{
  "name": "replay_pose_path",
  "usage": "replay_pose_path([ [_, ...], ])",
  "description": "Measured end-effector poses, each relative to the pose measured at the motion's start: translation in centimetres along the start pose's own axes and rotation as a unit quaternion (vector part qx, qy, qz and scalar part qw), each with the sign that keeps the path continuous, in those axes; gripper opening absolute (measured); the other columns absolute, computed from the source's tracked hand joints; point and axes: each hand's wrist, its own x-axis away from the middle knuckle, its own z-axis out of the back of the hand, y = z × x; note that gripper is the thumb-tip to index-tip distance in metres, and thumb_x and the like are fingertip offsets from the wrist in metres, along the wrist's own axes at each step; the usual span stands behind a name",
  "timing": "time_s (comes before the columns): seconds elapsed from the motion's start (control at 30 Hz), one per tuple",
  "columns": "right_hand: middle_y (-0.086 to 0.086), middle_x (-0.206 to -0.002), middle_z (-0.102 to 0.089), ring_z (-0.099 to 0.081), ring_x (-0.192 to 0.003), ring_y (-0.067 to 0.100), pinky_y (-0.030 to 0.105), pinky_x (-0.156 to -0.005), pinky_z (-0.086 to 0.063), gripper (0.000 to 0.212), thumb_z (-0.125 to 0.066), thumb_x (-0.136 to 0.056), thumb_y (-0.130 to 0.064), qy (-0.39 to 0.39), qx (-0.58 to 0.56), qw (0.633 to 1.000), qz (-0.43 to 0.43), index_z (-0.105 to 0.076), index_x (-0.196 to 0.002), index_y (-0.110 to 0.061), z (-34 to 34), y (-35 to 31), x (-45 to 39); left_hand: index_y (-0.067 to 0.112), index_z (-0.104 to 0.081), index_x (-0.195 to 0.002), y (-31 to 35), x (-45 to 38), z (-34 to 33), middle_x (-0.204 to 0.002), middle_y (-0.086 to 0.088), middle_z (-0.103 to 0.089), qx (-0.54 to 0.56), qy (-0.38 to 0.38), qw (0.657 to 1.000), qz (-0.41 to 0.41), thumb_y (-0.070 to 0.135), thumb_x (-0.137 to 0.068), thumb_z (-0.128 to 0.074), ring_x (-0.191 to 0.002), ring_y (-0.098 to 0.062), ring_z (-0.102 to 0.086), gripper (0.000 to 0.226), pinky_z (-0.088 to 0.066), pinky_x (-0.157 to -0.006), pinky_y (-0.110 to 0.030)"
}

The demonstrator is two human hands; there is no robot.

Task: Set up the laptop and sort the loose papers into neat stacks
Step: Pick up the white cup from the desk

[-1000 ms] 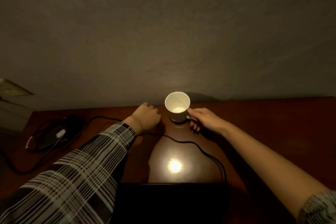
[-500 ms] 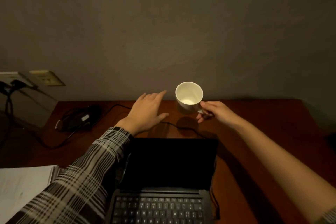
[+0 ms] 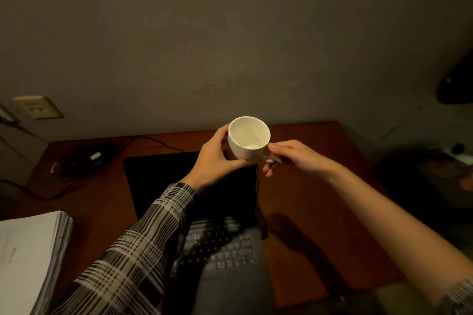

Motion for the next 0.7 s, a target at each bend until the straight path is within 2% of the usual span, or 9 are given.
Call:
replay_pose_path([
  [0.07, 0.025, -0.086, -0.064, -0.068, -0.07, 0.022, 0.028, -0.076, -0.054, 0.032, -0.035, -0.101, -0.019, 0.002, 0.006, 1.0, -0.02, -0.05, -0.077, -0.003, -0.5, 0.3, 3.1, 0.023, -0.046, -0.132, 0.6, 1.7, -1.2, -0.122, 0.016, -0.055, 0.002, -0.007, 1.0, -0.016, 0.024, -0.061, -0.089, -0.114, -0.001, -0.053, 0.083, -0.046, -0.094, -0.018],
  [0.17, 0.017, -0.092, -0.061, -0.069, -0.078, 0.022, 0.03, -0.079, -0.054, 0.029, -0.038, -0.101, -0.019, 0.025, 0.013, 0.997, -0.07, -0.054, -0.1, 0.005, -0.9, 1.4, 7.0, 0.02, -0.047, -0.13, 1.5, 4.1, -3.4, -0.122, 0.01, -0.057, -0.007, -0.016, 1.0, -0.026, 0.024, -0.057, -0.091, -0.112, -0.006, -0.055, 0.085, -0.049, -0.095, -0.03],
  [0.23, 0.006, -0.095, -0.061, -0.063, -0.091, 0.025, 0.035, -0.081, -0.047, 0.018, -0.043, -0.1, -0.026, 0.075, 0.083, 0.99, -0.091, -0.054, -0.097, -0.011, -0.9, 2.0, 9.2, 0.02, -0.048, -0.128, 2.5, 5.4, -5.2, -0.119, 0.01, -0.057, 0.003, -0.017, 1.0, -0.016, 0.027, -0.056, -0.092, -0.11, -0.006, -0.054, 0.084, -0.05, -0.093, -0.031],
  [0.3, 0.0, -0.104, -0.057, -0.056, -0.102, 0.02, 0.034, -0.083, -0.042, 0.016, -0.051, -0.096, -0.031, 0.133, 0.162, 0.974, -0.085, -0.053, -0.105, -0.017, -0.5, 1.9, 11.2, 0.019, -0.048, -0.126, 3.4, 6.3, -7.0, -0.115, 0.012, -0.055, 0.015, -0.01, 1.0, -0.005, 0.027, -0.057, -0.091, -0.108, -0.005, -0.053, 0.082, -0.048, -0.091, -0.023],
  [0.37, -0.004, -0.115, -0.05, -0.047, -0.111, 0.012, 0.028, -0.089, -0.04, 0.042, -0.059, -0.091, -0.034, 0.18, 0.189, 0.962, -0.075, -0.048, -0.127, -0.017, 0.1, 1.5, 12.9, 0.018, -0.048, -0.125, 4.0, 6.7, -8.8, -0.113, 0.012, -0.054, 0.017, -0.014, 1.0, -0.005, 0.026, -0.056, -0.091, -0.105, -0.004, -0.052, 0.081, -0.043, -0.086, -0.009],
  [0.43, -0.003, -0.119, -0.05, -0.047, -0.112, 0.01, 0.024, -0.09, -0.04, 0.066, -0.069, -0.083, -0.037, 0.21, 0.186, 0.958, -0.06, -0.041, -0.138, -0.017, 1.0, 1.5, 14.2, 0.017, -0.049, -0.123, 4.4, 6.5, -10.7, -0.113, 0.011, -0.055, 0.015, -0.031, 0.999, -0.008, 0.027, -0.056, -0.091, -0.104, -0.002, -0.052, 0.08, -0.039, -0.08, -0.001],
  [0.5, -0.001, -0.127, -0.053, -0.05, -0.116, 0.011, 0.024, -0.091, -0.042, 0.084, -0.077, -0.074, -0.041, 0.211, 0.213, 0.953, -0.047, -0.035, -0.143, -0.018, 2.4, 2.0, 14.7, 0.018, -0.049, -0.123, 4.7, 5.9, -12.6, -0.114, 0.013, -0.056, 0.011, -0.049, 0.999, -0.008, 0.031, -0.056, -0.091, -0.103, 0.0, -0.052, 0.08, -0.038, -0.079, 0.001],
  [0.6, -0.001, -0.139, -0.047, -0.046, -0.126, 0.014, 0.026, -0.097, -0.039, 0.102, -0.082, -0.066, -0.045, 0.2, 0.256, 0.944, -0.055, -0.027, -0.148, -0.019, 5.1, 2.9, 14.9, 0.021, -0.05, -0.123, 5.5, 4.1, -15.6, -0.112, 0.017, -0.055, 0.015, -0.063, 0.998, -0.004, 0.039, -0.054, -0.091, -0.1, 0.005, -0.052, 0.082, -0.039, -0.077, 0.001],
  [0.7, 0.001, -0.15, -0.035, -0.036, -0.136, 0.019, 0.038, -0.108, -0.035, 0.113, -0.084, -0.06, -0.048, 0.199, 0.271, 0.94, -0.062, -0.023, -0.15, -0.019, 9.0, 4.4, 14.4, 0.024, -0.05, -0.122, 5.9, 1.4, -18.6, -0.114, 0.018, -0.056, 0.027, -0.059, 0.998, 0.012, 0.042, -0.053, -0.09, -0.101, 0.007, -0.052, 0.082, -0.04, -0.077, 0.0],
])
